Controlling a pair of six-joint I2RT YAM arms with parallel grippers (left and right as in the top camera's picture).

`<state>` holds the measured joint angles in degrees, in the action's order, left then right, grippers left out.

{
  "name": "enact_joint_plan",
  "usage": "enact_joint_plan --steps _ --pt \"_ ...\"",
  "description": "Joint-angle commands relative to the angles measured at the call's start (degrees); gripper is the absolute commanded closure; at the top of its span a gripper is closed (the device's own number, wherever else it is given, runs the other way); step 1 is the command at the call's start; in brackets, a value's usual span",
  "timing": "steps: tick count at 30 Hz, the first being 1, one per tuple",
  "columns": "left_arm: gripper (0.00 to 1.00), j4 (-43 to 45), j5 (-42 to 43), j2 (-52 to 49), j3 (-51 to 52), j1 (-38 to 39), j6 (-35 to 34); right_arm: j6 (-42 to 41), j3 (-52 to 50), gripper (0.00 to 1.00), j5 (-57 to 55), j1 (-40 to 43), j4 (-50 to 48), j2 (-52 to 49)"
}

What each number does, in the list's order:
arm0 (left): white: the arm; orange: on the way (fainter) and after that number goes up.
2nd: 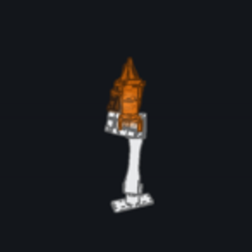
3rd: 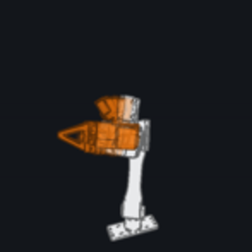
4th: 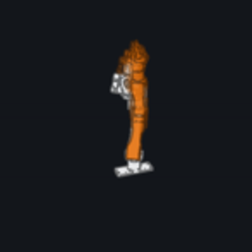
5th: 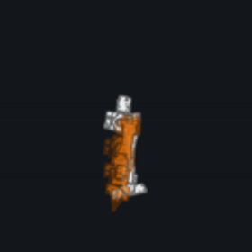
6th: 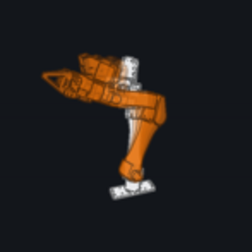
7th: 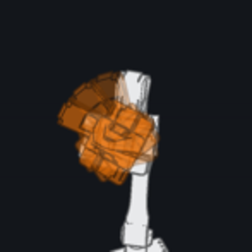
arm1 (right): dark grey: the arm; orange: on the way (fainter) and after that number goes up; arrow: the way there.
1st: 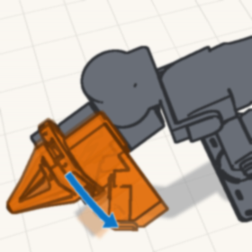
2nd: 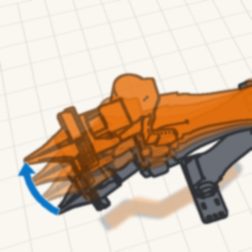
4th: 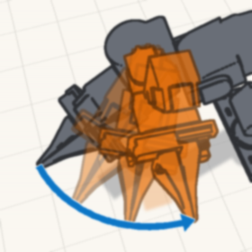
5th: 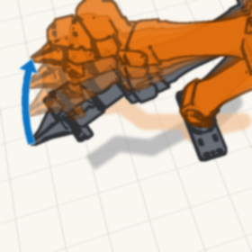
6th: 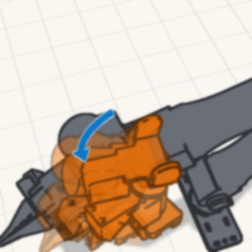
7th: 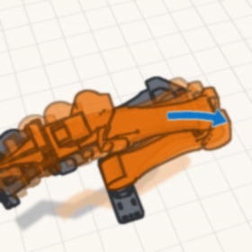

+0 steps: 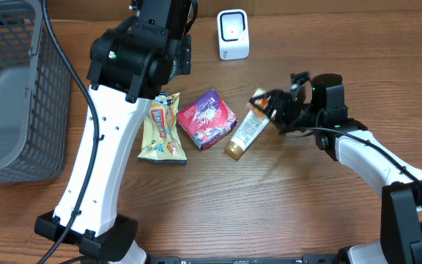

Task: Scan the item barcode
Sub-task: 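Lift the orange packet and carry it to the white scanner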

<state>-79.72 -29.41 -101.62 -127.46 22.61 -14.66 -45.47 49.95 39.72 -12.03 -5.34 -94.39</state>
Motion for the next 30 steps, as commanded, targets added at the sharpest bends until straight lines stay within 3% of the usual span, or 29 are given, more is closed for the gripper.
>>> enact_joint_plan --steps 1,12,30 --pt "0.00 -0.2 -1.2 1.0 -0.5 -0.2 -0.6 2.8 1.2 0.37 -17.5 -0.5 -4.6 0.2" --pt "0.00 -2.7 -1.2 1.0 -0.5 -0.2 -0.6 16.1 8.5 0.41 -25.6 -0.7 -7.1 -2.2" --pt "0.00 -2.8 -2.6 1.0 -0.5 -0.2 -0.6 28.0 42.6 0.42 -33.0 -2.3 2.8 -27.3"
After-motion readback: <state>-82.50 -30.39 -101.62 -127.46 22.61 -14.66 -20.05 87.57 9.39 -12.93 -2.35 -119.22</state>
